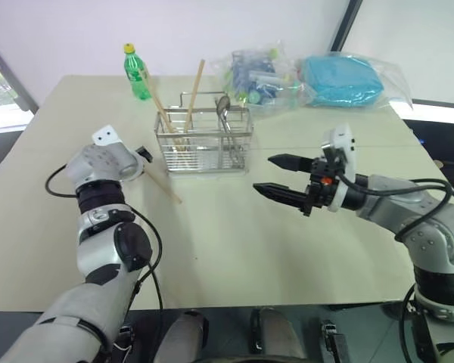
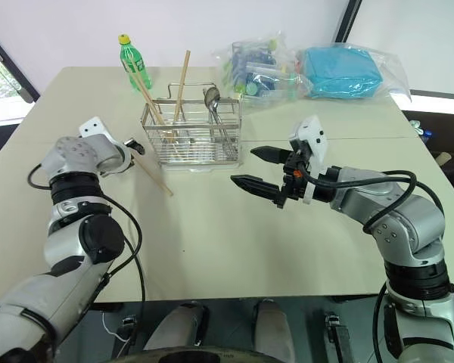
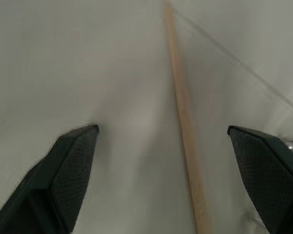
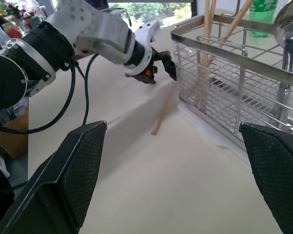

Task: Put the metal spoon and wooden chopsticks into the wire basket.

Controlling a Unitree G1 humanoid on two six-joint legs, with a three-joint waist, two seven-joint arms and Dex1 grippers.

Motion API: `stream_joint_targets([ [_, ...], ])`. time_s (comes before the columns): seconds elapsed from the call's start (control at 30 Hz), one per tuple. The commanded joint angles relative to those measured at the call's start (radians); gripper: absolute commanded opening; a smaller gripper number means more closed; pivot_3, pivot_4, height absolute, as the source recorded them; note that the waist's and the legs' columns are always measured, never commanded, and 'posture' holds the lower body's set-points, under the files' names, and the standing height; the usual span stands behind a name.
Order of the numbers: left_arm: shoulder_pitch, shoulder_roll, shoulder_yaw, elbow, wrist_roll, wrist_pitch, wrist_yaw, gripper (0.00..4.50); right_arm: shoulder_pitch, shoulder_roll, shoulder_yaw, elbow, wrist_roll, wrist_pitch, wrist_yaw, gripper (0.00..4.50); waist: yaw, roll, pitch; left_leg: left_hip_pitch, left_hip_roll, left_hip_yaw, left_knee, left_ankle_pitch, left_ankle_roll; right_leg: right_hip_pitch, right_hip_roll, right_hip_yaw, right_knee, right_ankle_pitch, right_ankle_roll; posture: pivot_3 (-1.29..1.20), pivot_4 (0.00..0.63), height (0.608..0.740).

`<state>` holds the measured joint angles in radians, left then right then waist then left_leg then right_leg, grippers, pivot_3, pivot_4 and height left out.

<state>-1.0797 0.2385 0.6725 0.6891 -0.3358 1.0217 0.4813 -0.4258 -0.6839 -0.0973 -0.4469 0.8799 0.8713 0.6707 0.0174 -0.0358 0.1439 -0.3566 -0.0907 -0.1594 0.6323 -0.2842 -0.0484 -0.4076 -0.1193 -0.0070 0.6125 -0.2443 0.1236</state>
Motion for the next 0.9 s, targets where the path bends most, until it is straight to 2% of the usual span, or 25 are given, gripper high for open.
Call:
stream_joint_targets([
  [0.03,-0.059,0.035,-0.044,0.180,0.014,-0.129,-0.077,4.44,0.008,0.000,-0.044,-0.048,0.030,0.001,-0.018,4.50,-0.002,0.000,0.000,0.000,0.000,0.000,0.000,0.000,0.000,0.000,0.000,0.000,0.000,0.000,0.000,0.00,0.150,0.707],
  [0.17,-0.098,0.066,-0.055,0.347,0.016,-0.229,-0.098,4.44,0.018,0.000,-0.055,-0.056,0.037,0.003,-0.037,4.50,-0.002,0.001,-0.001,0.001,0.000,0.000,0.000,0.000,0.000,0.001,0.000,0.000,0.000,0.000,0.000,0.00,0.150,0.707],
  [0.27,-0.113,0.078,-0.061,0.406,0.011,-0.265,-0.100,3.64,0.019,0.003,-0.066,-0.054,0.045,0.007,-0.056,4.50,-0.002,0.002,-0.001,0.001,0.000,0.000,0.000,0.000,0.000,0.001,0.000,0.000,0.000,0.000,0.000,0.00,0.150,0.707],
  [0.37,-0.123,0.083,-0.073,0.436,0.007,-0.279,-0.101,2.08,0.022,0.002,-0.071,-0.056,0.052,0.009,-0.067,4.50,0.000,0.002,-0.001,0.001,0.000,0.000,0.000,0.000,0.000,0.001,0.000,0.000,0.000,0.000,0.000,0.00,0.150,0.707],
  [0.4,-0.126,0.086,-0.075,0.442,0.006,-0.283,-0.098,1.69,0.022,0.002,-0.072,-0.057,0.054,0.010,-0.069,4.50,0.000,0.002,-0.001,0.001,0.000,0.000,0.000,0.000,0.000,0.001,0.000,0.000,0.001,0.000,0.000,0.00,0.150,0.707],
  [0.5,-0.131,0.093,-0.076,0.455,0.002,-0.302,-0.090,0.03,0.020,-0.002,-0.072,-0.054,0.059,0.011,-0.072,4.50,0.003,0.002,-0.001,0.001,0.000,0.000,0.000,0.000,0.000,0.001,-0.001,0.000,0.000,0.000,0.000,0.00,0.150,0.707],
  [0.73,-0.117,0.137,-0.075,0.407,0.002,-0.323,-0.083,0.03,-0.001,-0.018,-0.065,-0.029,0.054,0.008,-0.054,4.50,-0.004,0.002,-0.001,0.001,0.000,0.000,0.000,0.000,0.000,0.001,-0.001,0.000,0.000,0.000,0.000,0.00,0.150,0.707],
  [0.9,-0.088,0.220,-0.077,0.252,0.008,-0.371,-0.102,0.03,-0.011,-0.026,-0.057,-0.009,0.040,0.002,-0.034,4.50,-0.015,0.002,-0.001,0.000,0.001,0.000,-0.001,0.000,0.000,-0.002,0.000,0.000,0.001,0.000,0.000,0.00,0.150,0.707],
])
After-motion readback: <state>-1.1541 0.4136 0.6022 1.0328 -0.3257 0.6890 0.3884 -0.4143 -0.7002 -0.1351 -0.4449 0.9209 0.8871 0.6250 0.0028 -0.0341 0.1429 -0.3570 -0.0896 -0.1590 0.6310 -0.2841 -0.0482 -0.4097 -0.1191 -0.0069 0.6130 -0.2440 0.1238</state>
